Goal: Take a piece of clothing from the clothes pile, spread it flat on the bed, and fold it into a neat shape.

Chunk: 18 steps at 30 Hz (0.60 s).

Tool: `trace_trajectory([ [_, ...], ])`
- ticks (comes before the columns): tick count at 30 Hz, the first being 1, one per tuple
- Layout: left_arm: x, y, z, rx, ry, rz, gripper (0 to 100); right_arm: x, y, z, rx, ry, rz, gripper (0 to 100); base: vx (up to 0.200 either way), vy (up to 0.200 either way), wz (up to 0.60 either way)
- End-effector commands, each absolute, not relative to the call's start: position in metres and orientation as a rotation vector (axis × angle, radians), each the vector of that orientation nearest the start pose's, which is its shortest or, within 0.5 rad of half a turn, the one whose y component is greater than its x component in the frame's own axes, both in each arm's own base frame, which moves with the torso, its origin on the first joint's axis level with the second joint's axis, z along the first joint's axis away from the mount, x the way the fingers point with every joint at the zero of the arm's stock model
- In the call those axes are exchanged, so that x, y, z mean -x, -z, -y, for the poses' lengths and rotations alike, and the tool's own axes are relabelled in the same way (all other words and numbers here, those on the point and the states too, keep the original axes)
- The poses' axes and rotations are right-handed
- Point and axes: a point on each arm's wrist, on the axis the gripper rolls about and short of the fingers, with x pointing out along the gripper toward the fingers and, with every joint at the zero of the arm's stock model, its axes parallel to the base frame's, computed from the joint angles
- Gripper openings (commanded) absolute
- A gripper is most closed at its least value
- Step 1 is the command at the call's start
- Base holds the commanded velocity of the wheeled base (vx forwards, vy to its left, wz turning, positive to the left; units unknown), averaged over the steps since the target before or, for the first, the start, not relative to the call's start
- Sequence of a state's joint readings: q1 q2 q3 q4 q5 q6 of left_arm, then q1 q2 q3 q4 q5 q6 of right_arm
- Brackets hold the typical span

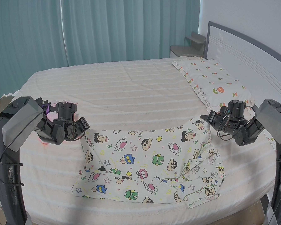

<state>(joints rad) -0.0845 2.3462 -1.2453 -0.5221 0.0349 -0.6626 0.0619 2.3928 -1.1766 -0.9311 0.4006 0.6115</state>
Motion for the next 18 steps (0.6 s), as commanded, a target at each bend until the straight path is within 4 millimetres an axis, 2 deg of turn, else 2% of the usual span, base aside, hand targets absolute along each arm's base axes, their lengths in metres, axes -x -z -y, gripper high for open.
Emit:
trace_trajectory([
  [1, -0.434, -0.037, 0.036, 0.61, -0.144, -0.568, 0, -0.437, -0.045, -0.036, -0.643, -0.376, -0.408, 0, 0.0, 0.0, 0.0],
  [2, -0.429, -0.038, 0.037, 0.611, -0.133, -0.555, 0, -0.428, -0.046, -0.036, -0.644, -0.386, -0.411, 0, 0.0, 0.0, 0.0],
  [8, -0.416, -0.039, 0.041, 0.609, -0.118, -0.548, 0, -0.41, -0.047, -0.035, -0.644, -0.421, -0.411, 0, 0.0, 0.0, 0.0],
  [18, -0.398, -0.032, 0.044, 0.606, -0.099, -0.533, 0, -0.378, -0.03, -0.034, -0.59, -0.444, -0.439, 0, 0.0, 0.0, 0.0],
])
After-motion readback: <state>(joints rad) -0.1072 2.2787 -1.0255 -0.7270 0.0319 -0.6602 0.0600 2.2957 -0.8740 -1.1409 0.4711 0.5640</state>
